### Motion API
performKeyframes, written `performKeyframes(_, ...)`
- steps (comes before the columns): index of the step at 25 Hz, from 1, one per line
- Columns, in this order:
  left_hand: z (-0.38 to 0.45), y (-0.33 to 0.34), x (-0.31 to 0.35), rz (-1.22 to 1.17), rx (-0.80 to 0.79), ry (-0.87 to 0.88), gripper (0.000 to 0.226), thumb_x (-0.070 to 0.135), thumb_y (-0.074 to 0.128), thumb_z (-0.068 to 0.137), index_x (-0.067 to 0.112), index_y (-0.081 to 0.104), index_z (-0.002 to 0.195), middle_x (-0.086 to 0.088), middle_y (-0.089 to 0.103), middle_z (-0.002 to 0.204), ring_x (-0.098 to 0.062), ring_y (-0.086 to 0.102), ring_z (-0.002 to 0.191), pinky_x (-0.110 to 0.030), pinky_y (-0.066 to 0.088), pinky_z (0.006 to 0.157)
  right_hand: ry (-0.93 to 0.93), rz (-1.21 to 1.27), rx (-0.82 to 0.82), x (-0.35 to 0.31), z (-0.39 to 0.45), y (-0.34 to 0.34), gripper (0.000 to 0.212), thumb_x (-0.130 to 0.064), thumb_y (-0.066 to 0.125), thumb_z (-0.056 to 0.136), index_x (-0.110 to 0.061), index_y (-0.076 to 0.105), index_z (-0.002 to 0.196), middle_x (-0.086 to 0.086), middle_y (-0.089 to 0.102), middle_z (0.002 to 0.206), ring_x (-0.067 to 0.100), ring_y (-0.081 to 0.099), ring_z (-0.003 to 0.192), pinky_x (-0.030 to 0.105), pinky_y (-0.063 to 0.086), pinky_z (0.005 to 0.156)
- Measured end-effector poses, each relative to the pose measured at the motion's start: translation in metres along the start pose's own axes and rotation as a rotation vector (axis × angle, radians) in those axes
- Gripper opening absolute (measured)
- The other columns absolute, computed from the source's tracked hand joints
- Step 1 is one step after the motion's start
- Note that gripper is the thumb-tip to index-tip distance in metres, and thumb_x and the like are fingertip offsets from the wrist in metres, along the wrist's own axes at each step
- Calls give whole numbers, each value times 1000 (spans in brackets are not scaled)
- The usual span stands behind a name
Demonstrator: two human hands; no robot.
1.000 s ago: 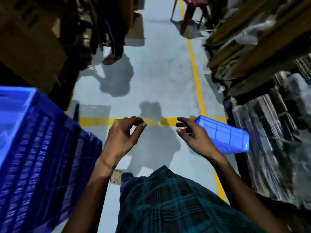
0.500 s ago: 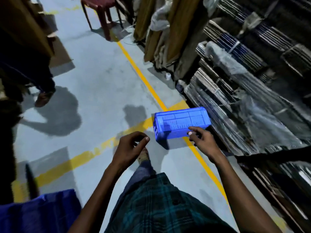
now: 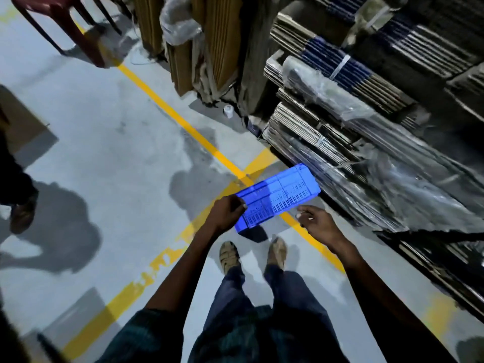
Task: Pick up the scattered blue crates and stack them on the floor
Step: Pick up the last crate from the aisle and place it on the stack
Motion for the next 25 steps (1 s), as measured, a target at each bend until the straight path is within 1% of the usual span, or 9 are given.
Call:
performKeyframes(2, 57, 8, -12, 38, -11, -65, 23, 27, 61, 95, 7, 69, 101, -12, 73, 96, -25, 66, 89, -34, 48, 78, -4, -81, -39, 4, 58, 5, 28, -12, 64, 91, -9, 68, 119, 13, 73, 105, 20, 66, 87, 34, 54, 84)
performKeyframes(4, 108, 27, -36, 93, -45, -113, 24, 28, 61, 94, 9, 69, 105, -13, 73, 102, -27, 66, 95, -33, 48, 78, -20, -212, -114, 12, 118, 21, 31, -11, 64, 91, -5, 66, 121, 14, 72, 112, 23, 67, 100, 33, 48, 92)
performKeyframes(7, 172, 59, -83, 116, -87, -193, 24, 30, 62, 93, 10, 68, 104, -13, 73, 99, -30, 68, 95, -30, 46, 74, 12, -339, -205, 35, 202, 46, 31, -13, 63, 90, -4, 67, 120, 15, 70, 118, 27, 65, 113, 28, 45, 94)
performKeyframes(9, 216, 85, -119, 120, -110, -236, 26, 30, 64, 92, 9, 65, 107, -14, 72, 101, -32, 67, 98, -35, 50, 78, 21, -429, -288, 58, 255, 65, 35, -16, 64, 90, -5, 65, 123, 15, 69, 121, 29, 63, 116, 31, 45, 96)
performKeyframes(11, 270, 113, -160, 149, -119, -281, 36, 31, 64, 91, 9, 60, 119, -16, 68, 114, -34, 63, 109, -40, 50, 87, 10, -508, -339, 82, 319, 84, 45, -21, 61, 90, -7, 57, 133, 16, 62, 131, 30, 57, 123, 35, 44, 103)
performKeyframes(16, 370, 174, -235, 263, -150, -383, 67, 47, 68, 85, 21, 41, 141, -12, 56, 133, -33, 50, 126, -43, 41, 95, -108, -669, -272, 106, 441, 125, 69, -25, 59, 90, -11, 31, 152, 16, 42, 151, 34, 41, 138, 45, 36, 111)
performKeyframes(20, 394, 231, -269, 305, -250, -396, 76, 56, 70, 80, 20, 40, 140, -12, 54, 137, -32, 51, 126, -50, 29, 104, -199, -835, -297, 133, 474, 151, 70, -27, 65, 86, -13, 38, 149, 14, 50, 142, 35, 43, 133, 44, 41, 103)
performKeyframes(23, 403, 250, -276, 396, -277, -371, 65, 57, 70, 80, 14, 49, 124, -13, 62, 121, -32, 57, 116, -49, 24, 104, -403, -1079, -268, 149, 475, 161, 67, -34, 74, 75, -14, 54, 136, 11, 58, 129, 34, 50, 124, 44, 42, 86)
performKeyframes(25, 402, 254, -276, 395, -313, -364, 58, 56, 72, 78, 12, 55, 111, -14, 62, 113, -32, 58, 111, -47, 30, 101, -417, -1160, -261, 153, 475, 165, 60, -37, 76, 72, -16, 60, 126, 11, 61, 119, 34, 52, 117, 41, 39, 84)
Point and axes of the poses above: each hand's wrist, its own z-axis towards the middle knuckle, its own y-axis out of the palm, x = y × z, the point moved 9 cm from there along z, towards the middle knuckle
